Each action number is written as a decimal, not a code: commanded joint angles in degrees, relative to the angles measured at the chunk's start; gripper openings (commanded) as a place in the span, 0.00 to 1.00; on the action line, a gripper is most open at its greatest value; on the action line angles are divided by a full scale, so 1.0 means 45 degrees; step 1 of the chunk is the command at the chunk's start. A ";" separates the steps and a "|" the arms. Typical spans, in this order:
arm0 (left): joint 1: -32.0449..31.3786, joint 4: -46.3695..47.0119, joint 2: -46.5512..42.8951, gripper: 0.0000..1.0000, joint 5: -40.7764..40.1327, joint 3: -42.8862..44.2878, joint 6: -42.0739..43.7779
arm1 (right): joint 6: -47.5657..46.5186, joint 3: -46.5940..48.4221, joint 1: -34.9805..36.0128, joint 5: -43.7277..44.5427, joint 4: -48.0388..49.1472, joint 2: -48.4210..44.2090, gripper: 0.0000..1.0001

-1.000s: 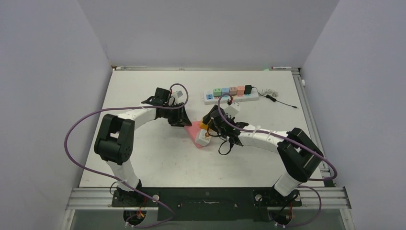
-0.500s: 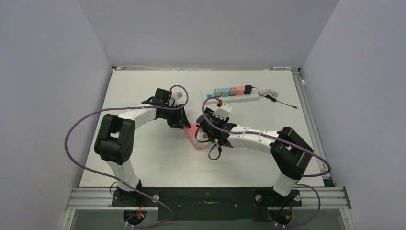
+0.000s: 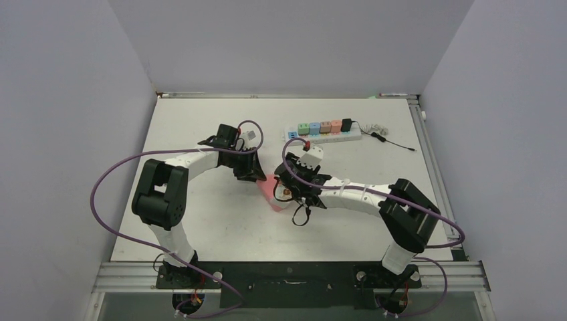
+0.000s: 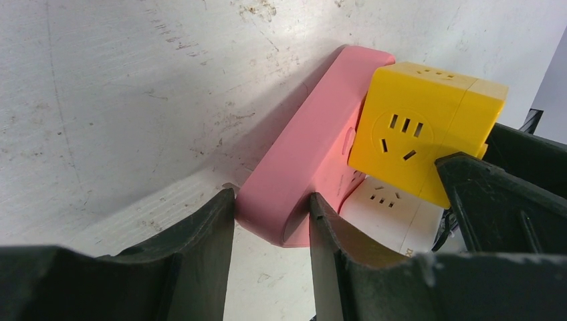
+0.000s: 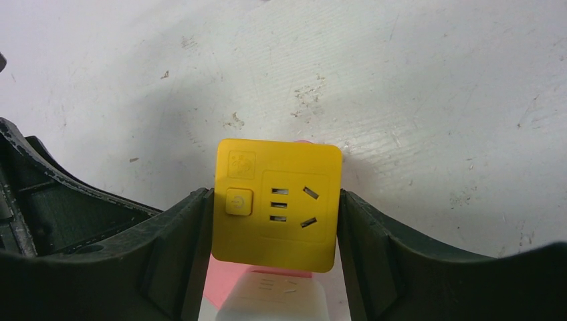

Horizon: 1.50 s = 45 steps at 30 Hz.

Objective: Pull the plug off the socket
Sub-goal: Remove the plug from the socket.

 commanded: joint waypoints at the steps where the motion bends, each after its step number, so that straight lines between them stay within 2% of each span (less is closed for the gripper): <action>1: -0.0210 -0.0108 0.0133 0.00 -0.0819 0.0092 0.0308 | -0.0667 -0.1169 -0.0425 -0.1899 -0.0105 -0.0656 0.05; 13: -0.0215 -0.0151 0.0276 0.00 -0.0864 0.0087 0.0344 | -0.0588 -0.2943 -0.2787 -0.4601 0.1491 -0.1562 0.05; 16: -0.0236 -0.0149 0.0247 0.00 -0.0864 0.0087 0.0350 | -0.0432 -0.3218 -0.3213 -0.5432 0.1839 -0.1625 0.05; 20: -0.0226 -0.0170 0.0207 0.00 -0.0884 0.0069 0.0347 | -0.0413 -0.3300 -0.3303 -0.5563 0.1940 -0.1694 0.05; 30: -0.0229 -0.0121 0.0247 0.00 -0.0884 0.0048 0.0327 | -0.0576 -0.3084 -0.2653 -0.4272 0.1588 -0.2064 0.05; 45: -0.0268 -0.0044 0.0081 0.00 -0.0928 0.0010 0.0290 | -0.1202 0.0129 -0.0588 -0.0739 -0.2110 -0.0715 0.05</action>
